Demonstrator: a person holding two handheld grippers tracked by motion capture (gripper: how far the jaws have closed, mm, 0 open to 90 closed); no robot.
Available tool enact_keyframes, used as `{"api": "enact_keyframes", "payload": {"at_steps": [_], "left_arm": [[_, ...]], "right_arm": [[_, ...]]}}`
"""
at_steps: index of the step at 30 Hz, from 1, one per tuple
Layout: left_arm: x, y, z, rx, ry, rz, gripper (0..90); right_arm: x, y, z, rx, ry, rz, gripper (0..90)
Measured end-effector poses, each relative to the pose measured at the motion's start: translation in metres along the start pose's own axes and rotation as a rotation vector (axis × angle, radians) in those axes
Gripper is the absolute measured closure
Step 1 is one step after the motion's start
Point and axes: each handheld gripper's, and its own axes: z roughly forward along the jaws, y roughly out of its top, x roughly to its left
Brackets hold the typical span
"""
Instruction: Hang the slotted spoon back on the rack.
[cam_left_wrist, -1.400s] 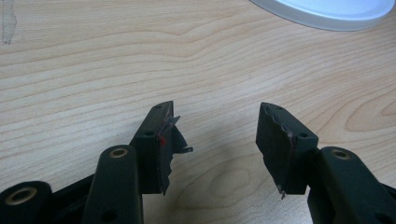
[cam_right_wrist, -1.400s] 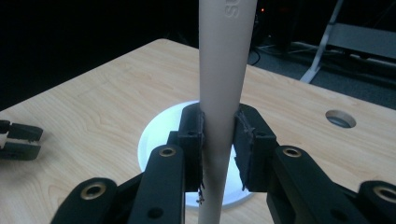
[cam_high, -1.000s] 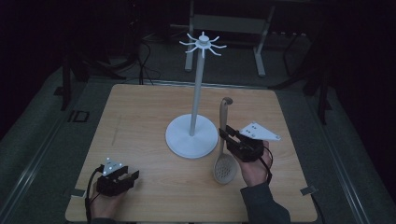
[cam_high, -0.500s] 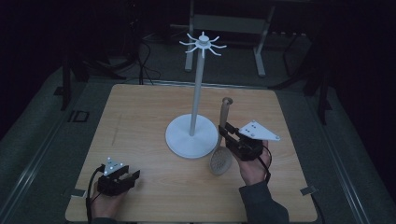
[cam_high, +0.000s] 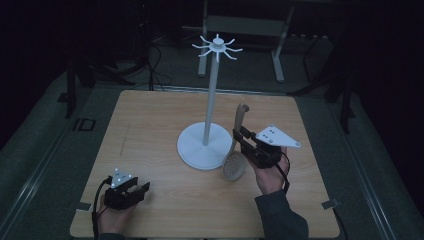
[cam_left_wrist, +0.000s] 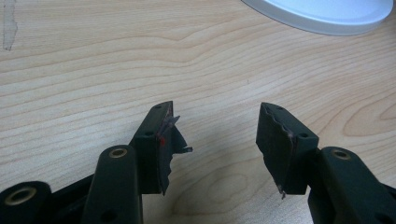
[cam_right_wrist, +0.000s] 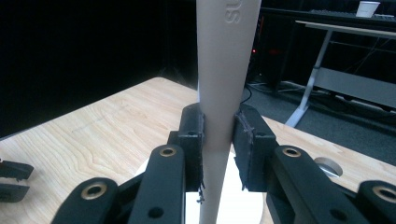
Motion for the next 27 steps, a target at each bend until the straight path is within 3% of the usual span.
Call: {"api": "enact_keyframes", "payload": {"at_steps": [27], "left_arm": [[0.001,0.0,-0.001,-0.003,0.009,0.001,47.7]], "right_arm": [[-0.006,0.038,0.006,-0.039,-0.006,-0.012,73.8]]}}
